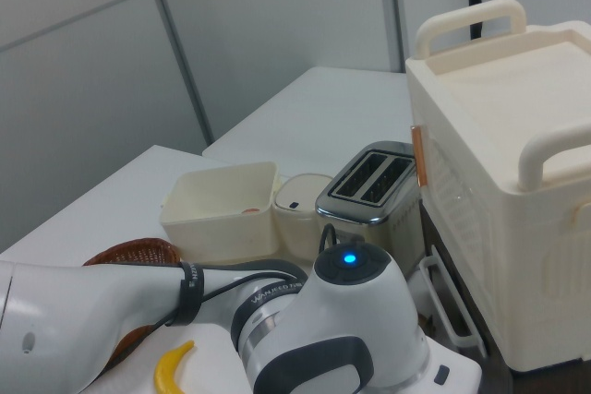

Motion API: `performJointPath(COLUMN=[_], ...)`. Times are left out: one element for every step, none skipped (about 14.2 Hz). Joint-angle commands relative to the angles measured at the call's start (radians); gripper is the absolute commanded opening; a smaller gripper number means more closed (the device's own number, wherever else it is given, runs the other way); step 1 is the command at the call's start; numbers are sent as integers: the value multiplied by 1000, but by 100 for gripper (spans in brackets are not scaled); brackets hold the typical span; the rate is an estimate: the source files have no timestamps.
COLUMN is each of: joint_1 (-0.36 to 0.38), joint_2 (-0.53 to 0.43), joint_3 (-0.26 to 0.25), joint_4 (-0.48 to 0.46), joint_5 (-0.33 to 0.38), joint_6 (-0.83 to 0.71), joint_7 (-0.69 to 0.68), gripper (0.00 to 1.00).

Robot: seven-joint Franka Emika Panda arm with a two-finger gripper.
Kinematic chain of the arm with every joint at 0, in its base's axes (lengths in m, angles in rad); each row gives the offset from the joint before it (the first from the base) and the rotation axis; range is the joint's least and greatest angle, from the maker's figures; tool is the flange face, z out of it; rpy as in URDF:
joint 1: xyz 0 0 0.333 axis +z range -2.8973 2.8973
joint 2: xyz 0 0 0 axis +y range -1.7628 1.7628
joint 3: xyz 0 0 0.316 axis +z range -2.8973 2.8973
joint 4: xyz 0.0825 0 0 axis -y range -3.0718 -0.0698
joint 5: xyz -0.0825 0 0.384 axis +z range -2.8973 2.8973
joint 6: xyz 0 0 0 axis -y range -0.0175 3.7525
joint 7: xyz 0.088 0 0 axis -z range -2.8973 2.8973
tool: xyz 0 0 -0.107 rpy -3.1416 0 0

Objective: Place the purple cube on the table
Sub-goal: 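Lower the gripper around the purple cube and close on it, then lift the purple cube off the plate and carry it toward the banana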

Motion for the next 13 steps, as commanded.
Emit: performJointPath(joint_1=[-14,-19,-20,-20,-20,-20,-20,-20,-20,-20,-20,-20,-22], joint_2=[15,19,27,29,30,32,38,41,41,47,52,53,55], joint_3=[3,3,3,3,3,3,3,3,3,3,5,3,5], joint_4=[-13,-13,-13,-13,-13,-13,-13,-13,-15,-16,-16,-16,-16], joint_5=[-22,-39,-41,-42,-42,-44,-44,-46,-62,-64,-65,-65,-65], joint_6=[58,67,71,71,71,71,72,72,83,90,92,92,92], joint_7=[-2,-2,-2,-2,-2,-2,-2,-2,-4,-4,-4,-8,-25], gripper=[100,100,100,100,100,100,100,100,91,69,47,29,7])
